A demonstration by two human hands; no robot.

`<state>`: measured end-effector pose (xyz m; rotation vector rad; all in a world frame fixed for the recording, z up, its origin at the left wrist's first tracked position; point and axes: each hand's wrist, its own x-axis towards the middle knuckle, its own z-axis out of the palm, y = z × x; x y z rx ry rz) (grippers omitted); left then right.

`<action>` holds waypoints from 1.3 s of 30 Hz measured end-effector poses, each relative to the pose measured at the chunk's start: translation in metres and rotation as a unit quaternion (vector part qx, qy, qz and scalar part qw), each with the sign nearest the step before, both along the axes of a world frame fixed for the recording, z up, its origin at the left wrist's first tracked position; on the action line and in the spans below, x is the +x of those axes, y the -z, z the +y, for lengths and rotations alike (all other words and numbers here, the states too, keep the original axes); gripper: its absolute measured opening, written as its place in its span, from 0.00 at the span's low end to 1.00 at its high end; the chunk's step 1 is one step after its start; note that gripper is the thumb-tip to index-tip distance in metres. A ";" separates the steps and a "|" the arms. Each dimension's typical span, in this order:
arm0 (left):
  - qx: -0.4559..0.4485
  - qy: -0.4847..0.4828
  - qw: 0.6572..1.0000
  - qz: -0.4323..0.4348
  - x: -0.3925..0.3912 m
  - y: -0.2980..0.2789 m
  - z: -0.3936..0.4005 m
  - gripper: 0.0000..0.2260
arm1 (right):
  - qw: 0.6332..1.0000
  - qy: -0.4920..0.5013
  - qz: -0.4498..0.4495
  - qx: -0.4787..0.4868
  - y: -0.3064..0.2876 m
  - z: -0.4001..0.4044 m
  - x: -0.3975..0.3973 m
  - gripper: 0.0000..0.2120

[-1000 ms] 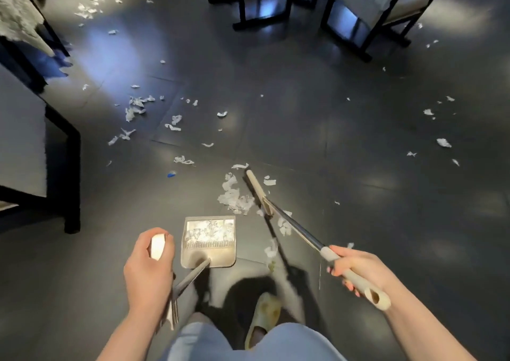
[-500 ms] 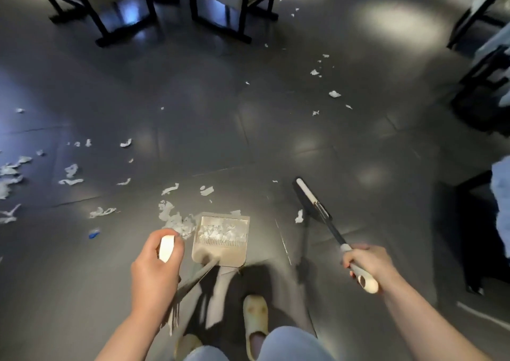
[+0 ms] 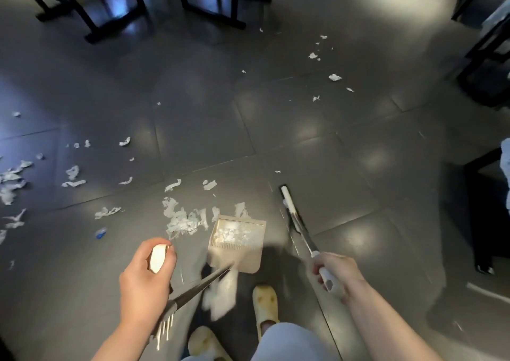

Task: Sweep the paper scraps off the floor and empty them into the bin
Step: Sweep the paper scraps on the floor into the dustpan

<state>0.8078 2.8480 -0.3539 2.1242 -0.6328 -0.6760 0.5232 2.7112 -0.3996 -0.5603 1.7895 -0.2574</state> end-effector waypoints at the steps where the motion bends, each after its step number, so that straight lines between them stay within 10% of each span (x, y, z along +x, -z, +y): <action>1: 0.005 0.008 1.000 0.003 0.000 0.001 0.001 0.09 | 1.000 0.003 -0.017 0.003 -0.004 -0.002 0.000 0.13; 27: 0.028 -0.036 0.999 0.020 0.095 0.016 0.121 0.07 | 0.993 -0.072 -0.087 0.028 -0.019 0.110 0.054 0.23; 39: 0.016 -0.085 0.994 0.059 0.114 0.020 0.147 0.08 | 0.988 0.017 -0.123 0.090 -0.005 0.155 0.139 0.07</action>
